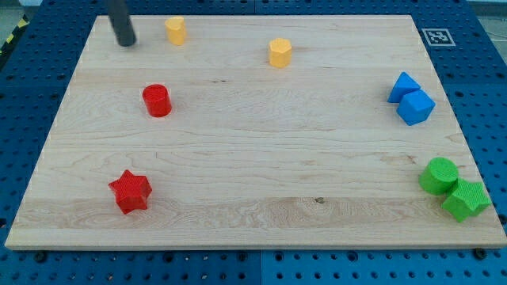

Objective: Move the yellow heart towards the yellow hexagon

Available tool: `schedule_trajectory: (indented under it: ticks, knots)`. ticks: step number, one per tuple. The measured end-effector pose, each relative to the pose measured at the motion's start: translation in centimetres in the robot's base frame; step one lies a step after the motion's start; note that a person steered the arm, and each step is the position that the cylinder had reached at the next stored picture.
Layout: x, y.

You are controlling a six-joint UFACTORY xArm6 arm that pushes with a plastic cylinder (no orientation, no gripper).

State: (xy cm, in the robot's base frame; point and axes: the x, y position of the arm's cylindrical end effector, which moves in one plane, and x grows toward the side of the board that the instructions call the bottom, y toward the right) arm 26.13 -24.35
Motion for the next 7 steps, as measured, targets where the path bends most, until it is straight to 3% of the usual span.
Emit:
schedule_trajectory:
  ticks: [1, 2, 3, 4, 7]
  knots:
    - [-2.4, -2.7]
    - [-5.7, -1.2]
    - [-4.3, 6.3]
    - [-0.3, 13.8]
    - [2.2, 19.4]
